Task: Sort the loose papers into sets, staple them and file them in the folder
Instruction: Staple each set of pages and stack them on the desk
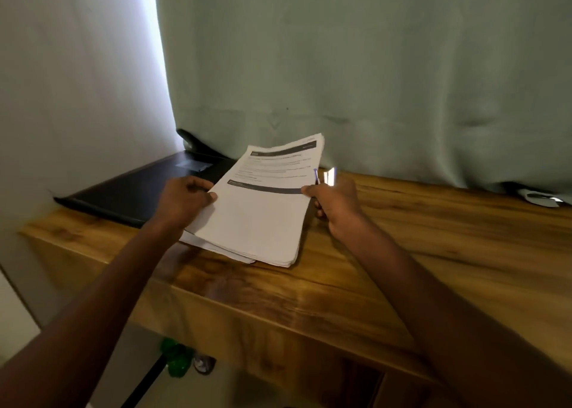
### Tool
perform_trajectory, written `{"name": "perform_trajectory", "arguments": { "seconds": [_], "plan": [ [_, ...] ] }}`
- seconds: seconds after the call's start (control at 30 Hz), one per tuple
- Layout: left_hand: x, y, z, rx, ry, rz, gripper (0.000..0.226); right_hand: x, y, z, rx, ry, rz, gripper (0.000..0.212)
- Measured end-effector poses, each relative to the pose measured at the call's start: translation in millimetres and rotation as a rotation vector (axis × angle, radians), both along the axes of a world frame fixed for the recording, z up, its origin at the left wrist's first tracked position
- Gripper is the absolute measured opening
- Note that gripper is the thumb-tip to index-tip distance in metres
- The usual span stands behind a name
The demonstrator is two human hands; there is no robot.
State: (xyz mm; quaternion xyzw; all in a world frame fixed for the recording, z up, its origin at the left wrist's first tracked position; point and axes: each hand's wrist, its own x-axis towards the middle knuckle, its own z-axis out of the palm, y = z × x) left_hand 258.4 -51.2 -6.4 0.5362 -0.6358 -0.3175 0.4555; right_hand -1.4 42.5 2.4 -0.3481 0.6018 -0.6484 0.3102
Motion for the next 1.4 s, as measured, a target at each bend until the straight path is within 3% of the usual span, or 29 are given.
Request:
{"name": "perform_trajectory", "arguments": {
  "seconds": [0.13,0.27,0.4,0.5,0.67,0.73,0.83,0.93,1.07,1.17,1.4],
  "plan": [
    [26,-19,-6,-0.089,-0.302,0.069,0.022,32,-26,-6,0.050,0.208,-0.035,0.042],
    [33,-20,-17,-0.197,-0.570,0.100,0.009,46,-37,-18,0.216,0.495,-0.099,0.045],
    [31,-9,-22,-0.360,-0.812,0.195,0.013,42,-38,-30,0.203,0.488,-0.128,0.049],
    [17,1,-13,-0.454,-0.763,0.159,0.015,27,-30,-21,0.055,0.222,-0.087,0.022],
    [-67,26,9,-0.513,-0.505,-0.083,0.015,-41,5,4,0.037,-0.005,-0.079,0.036],
    [-94,34,11,-0.447,-0.445,-0.165,0.013,-59,18,0,0.033,0.145,-0.089,0.034],
    [-166,53,9,-0.379,-0.393,-0.303,0.013,-109,58,-7,0.086,0.543,-0.201,0.019],
    [-245,84,5,-0.336,-0.388,-0.480,0.010,-165,112,-15,0.279,0.763,-0.370,0.034],
    [-324,127,-15,-0.333,-0.421,-0.633,0.013,-219,185,-35,0.454,0.888,-0.628,0.040],
    [-351,140,-34,-0.458,-0.618,-0.646,0.031,-243,231,-46,0.586,0.918,-0.810,0.032],
    [-356,139,-39,-0.574,-0.657,-0.657,0.027,-248,261,-50,0.788,0.930,-0.931,0.057]
  ]
}}
